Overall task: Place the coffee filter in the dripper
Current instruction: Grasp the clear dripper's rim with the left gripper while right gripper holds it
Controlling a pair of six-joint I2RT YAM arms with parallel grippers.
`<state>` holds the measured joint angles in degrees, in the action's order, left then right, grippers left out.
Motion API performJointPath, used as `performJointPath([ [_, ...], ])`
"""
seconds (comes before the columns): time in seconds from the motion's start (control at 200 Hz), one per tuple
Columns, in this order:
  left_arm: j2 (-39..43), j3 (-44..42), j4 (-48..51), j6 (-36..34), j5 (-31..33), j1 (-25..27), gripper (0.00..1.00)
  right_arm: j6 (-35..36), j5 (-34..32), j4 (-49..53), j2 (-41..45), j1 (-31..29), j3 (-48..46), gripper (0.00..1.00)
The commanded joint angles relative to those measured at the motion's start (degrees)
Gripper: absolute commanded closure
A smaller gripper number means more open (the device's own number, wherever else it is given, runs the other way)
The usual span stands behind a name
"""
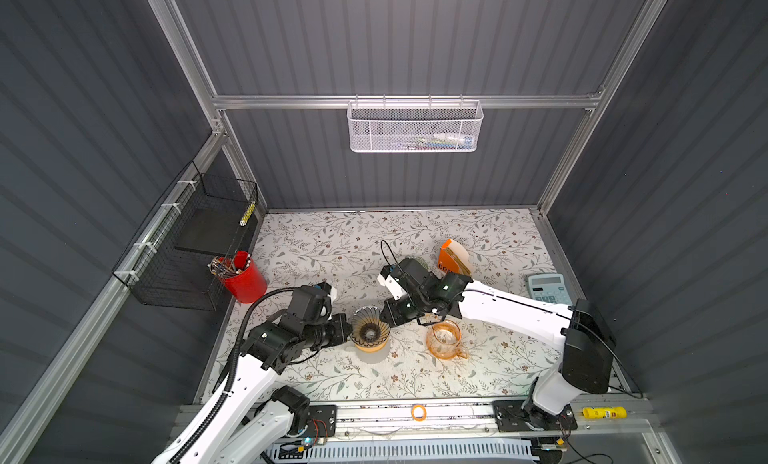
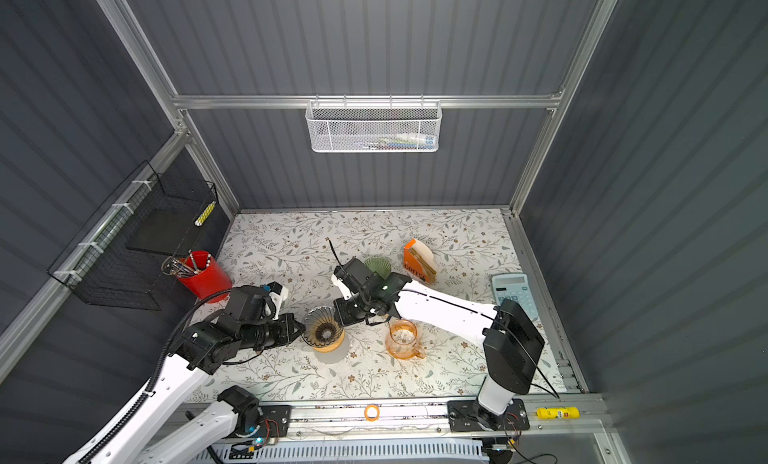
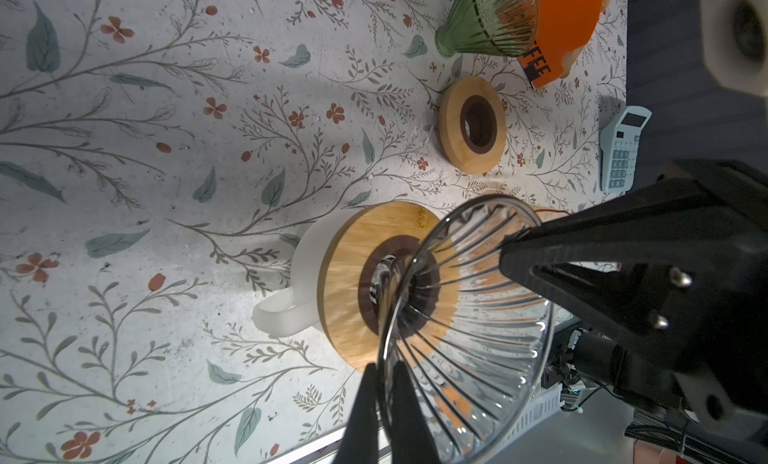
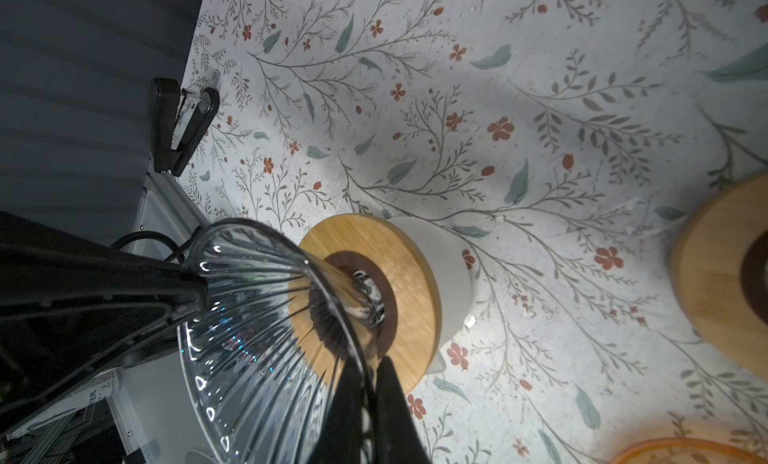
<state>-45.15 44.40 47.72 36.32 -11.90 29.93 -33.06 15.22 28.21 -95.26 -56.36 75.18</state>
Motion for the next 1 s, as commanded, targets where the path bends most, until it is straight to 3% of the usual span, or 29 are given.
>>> performJointPath([
  [0.0,-1.8,-2.9,2.7,-0.8,0.1,0.1,0.96,0.6,-1.2,2.9,-3.1,-0.3,-0.1,1.0],
  [0.996,-2.9,-7.2,2.7,4.3,-1.3,0.1,0.97,-0.1,-2.0,2.2,-4.9,-0.3,-1.5,1.0],
])
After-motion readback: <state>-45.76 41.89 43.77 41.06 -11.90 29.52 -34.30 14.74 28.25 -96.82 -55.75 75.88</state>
